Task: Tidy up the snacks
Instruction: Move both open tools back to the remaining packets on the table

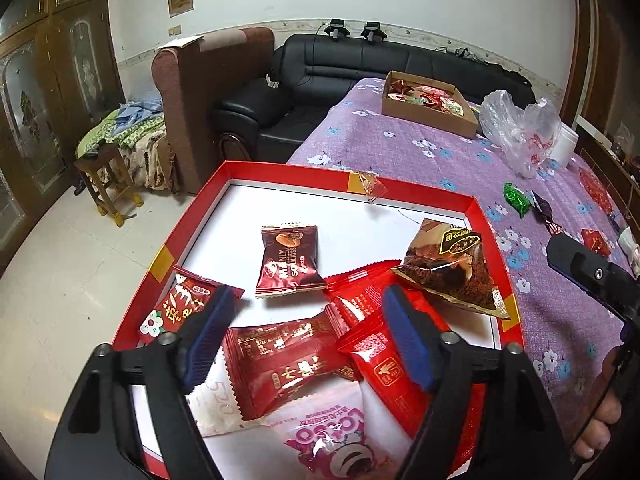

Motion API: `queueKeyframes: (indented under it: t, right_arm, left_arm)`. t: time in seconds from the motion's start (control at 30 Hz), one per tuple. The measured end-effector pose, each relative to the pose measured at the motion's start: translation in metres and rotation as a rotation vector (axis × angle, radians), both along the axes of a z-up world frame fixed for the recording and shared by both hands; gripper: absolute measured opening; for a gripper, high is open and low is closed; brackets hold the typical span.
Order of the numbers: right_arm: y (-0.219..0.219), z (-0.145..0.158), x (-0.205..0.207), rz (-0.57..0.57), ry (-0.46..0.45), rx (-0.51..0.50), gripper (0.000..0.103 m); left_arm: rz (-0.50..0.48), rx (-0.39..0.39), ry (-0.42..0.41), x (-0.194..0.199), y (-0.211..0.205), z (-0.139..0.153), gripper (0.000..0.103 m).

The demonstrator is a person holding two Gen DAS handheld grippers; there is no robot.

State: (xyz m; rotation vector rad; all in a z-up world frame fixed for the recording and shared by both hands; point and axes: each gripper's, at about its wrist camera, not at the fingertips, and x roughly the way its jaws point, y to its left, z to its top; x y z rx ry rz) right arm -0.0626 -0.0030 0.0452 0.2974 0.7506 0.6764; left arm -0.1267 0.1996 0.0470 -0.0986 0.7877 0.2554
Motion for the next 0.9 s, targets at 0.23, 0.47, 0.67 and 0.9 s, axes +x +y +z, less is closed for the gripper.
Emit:
queueKeyframes:
  t: [0.23, 0.47, 0.67, 0.9]
  right_arm:
    - [-0.015, -0.004, 0.006, -0.028, 0.03, 0.022, 0.069]
    - [-0.061, 0.017, 0.015, -0.121, -0.02, -0.033, 0.069]
    - [-0.144, 0.032, 0.059, -0.298, -0.009, -0.15, 0.076]
    - [-0.233, 0.017, 0.109, -0.362, 0.02, -0.04, 0.073]
  left_arm:
    - [-0.016, 0.014, -0.002, 0.002, -0.012, 0.007, 0.077]
    - [-0.07, 0.04, -0.012, 0.01, -0.042, 0.019, 0.077]
    - [-0.191, 0.068, -0.026, 0.024, -0.093, 0.037, 0.077]
    - [-0.359, 0.057, 0.025, 0.063, -0.174, 0.039, 0.077]
